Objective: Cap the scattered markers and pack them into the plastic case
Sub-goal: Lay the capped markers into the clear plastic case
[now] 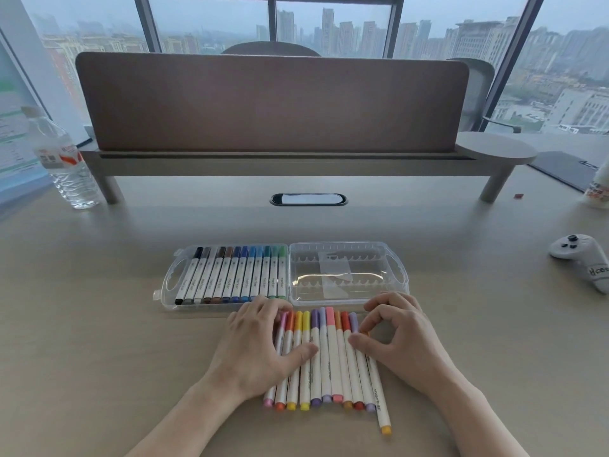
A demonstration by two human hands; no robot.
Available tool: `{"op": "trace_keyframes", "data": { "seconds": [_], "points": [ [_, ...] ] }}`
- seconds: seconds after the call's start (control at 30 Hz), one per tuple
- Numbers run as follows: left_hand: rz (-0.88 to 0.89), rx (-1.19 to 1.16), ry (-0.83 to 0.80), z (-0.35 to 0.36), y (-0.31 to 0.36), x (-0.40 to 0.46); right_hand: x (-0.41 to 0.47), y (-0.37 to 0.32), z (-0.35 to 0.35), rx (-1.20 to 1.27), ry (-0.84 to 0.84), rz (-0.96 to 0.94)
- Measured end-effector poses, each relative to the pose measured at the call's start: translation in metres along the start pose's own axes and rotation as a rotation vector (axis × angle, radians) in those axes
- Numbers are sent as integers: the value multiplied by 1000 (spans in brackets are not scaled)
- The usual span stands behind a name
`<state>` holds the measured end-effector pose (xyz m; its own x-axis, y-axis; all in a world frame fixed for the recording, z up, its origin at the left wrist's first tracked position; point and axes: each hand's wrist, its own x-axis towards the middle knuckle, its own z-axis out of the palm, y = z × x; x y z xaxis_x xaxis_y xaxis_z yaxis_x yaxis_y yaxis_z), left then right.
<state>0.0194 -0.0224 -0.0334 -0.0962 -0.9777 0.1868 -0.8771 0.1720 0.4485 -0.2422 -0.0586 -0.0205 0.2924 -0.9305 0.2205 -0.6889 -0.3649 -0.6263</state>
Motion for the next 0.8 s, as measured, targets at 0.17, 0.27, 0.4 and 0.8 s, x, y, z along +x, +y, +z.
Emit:
{"op": "trace_keyframes", "data": {
  "seconds": [0.17, 0.27, 0.4, 0.8],
  "points": [
    [-4, -29, 15, -2, 1, -2, 0, 0, 0, -1, 3, 8],
    [-1, -22, 16, -2, 1, -2, 0, -1, -1, -3, -2, 11],
    [-4, -16, 13, -3, 0, -3, 0, 0, -1, -8, -2, 9],
    [-11, -11, 0, -2, 0, -2, 1, 1, 0, -14, 7, 0]
  ]
}}
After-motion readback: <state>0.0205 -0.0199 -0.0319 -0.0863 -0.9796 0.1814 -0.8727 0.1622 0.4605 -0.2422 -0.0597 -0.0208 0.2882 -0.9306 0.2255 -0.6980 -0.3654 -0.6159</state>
